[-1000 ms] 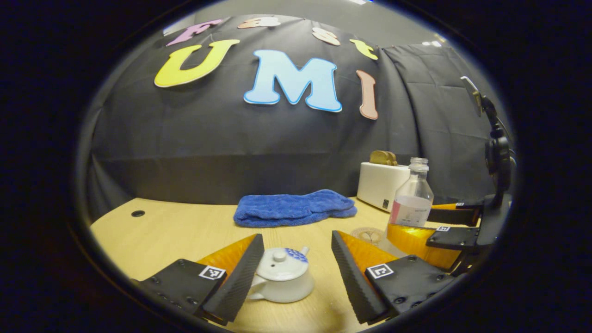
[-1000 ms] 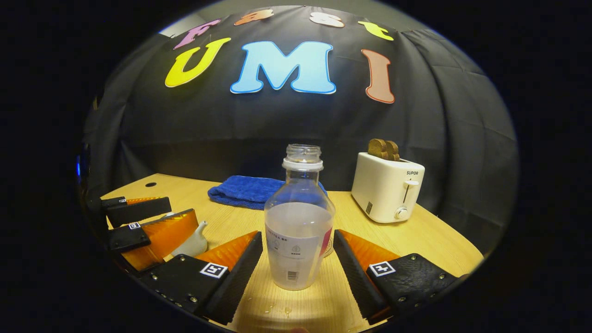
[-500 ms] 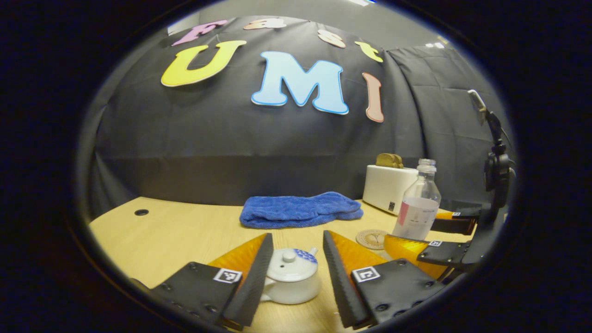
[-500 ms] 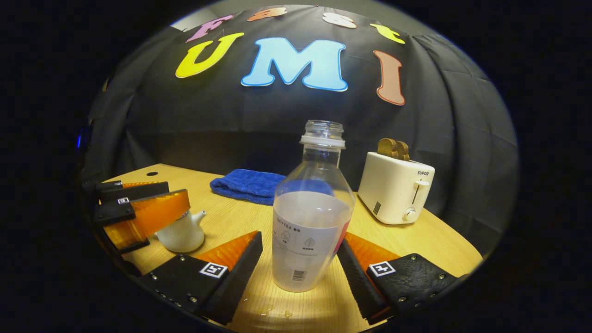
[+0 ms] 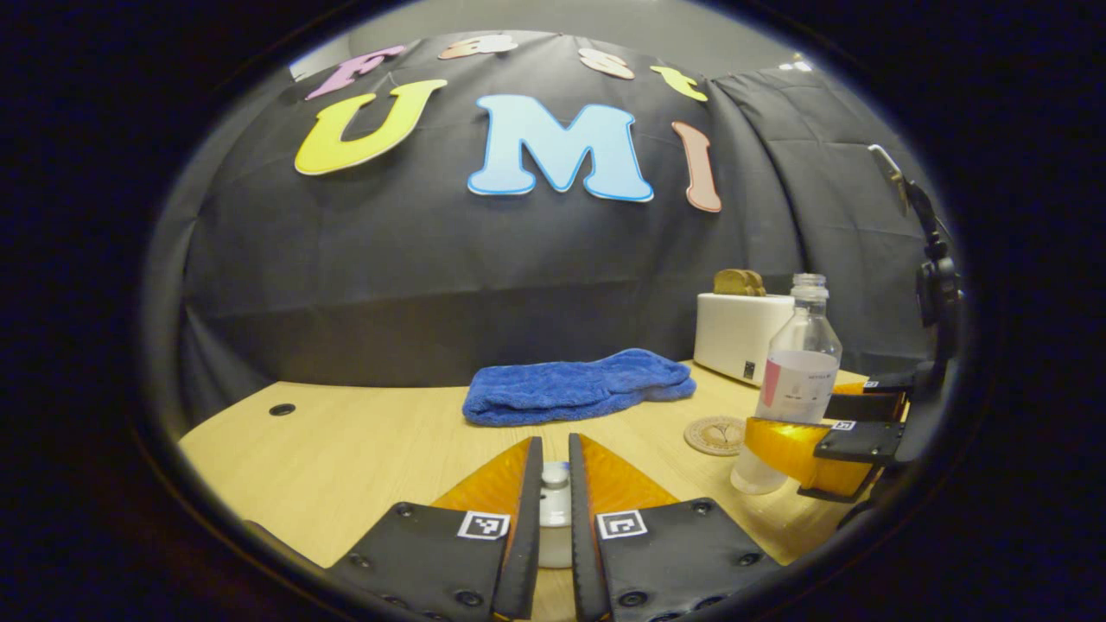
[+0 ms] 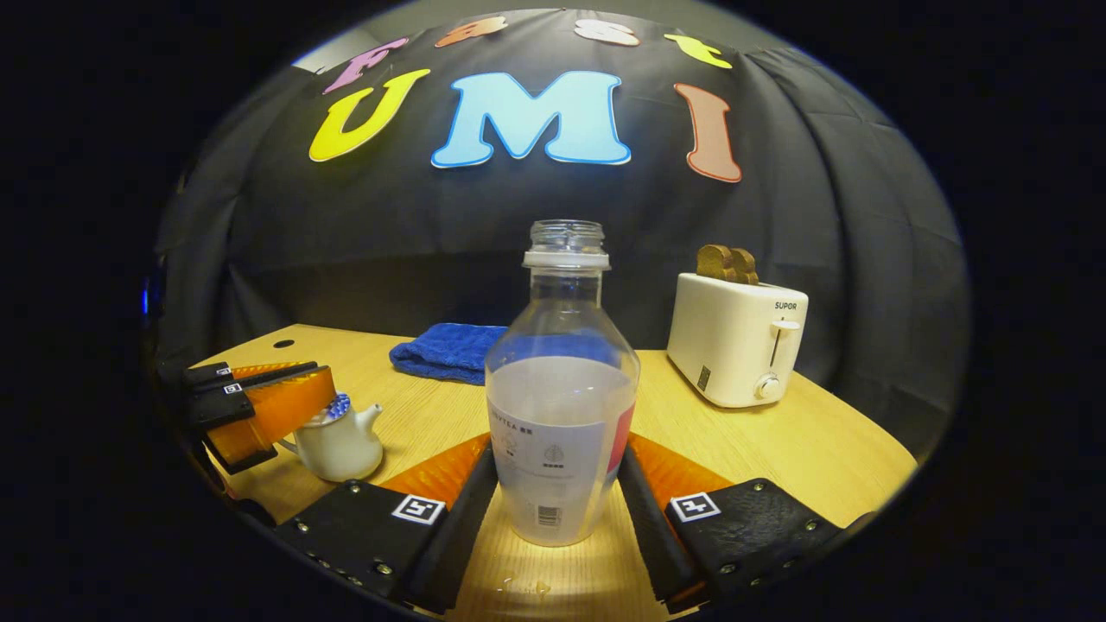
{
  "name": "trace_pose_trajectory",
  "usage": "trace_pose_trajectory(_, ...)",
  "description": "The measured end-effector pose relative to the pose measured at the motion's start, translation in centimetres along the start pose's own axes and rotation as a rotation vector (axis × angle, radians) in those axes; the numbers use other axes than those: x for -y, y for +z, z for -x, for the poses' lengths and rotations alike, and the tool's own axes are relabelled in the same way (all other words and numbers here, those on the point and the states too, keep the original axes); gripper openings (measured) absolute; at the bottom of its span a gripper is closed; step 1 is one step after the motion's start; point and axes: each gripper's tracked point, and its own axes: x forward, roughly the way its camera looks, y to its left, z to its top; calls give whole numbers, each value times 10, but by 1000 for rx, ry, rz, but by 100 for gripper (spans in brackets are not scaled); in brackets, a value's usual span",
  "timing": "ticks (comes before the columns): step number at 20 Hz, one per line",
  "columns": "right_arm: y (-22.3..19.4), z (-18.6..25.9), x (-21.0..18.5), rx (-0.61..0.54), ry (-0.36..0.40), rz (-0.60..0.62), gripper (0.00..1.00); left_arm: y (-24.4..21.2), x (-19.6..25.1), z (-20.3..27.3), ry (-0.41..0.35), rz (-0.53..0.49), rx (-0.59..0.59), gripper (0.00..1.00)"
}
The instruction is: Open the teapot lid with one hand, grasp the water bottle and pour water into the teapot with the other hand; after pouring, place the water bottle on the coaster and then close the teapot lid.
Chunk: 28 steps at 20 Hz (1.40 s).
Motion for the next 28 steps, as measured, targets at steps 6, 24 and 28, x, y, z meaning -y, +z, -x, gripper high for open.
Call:
trace_pose_trajectory(6,0,1,-1,-1,-4,-4,76,0,-3,-1,-8,-21,-11,15)
trace_pose_trajectory(24,-1,2,-3,6,12,11,76,31,-29,30,-10,94,105,9)
trace_pose_trajectory(28,2,5,-6,22,-3,68,75,27,-62,46,40,84,96,9)
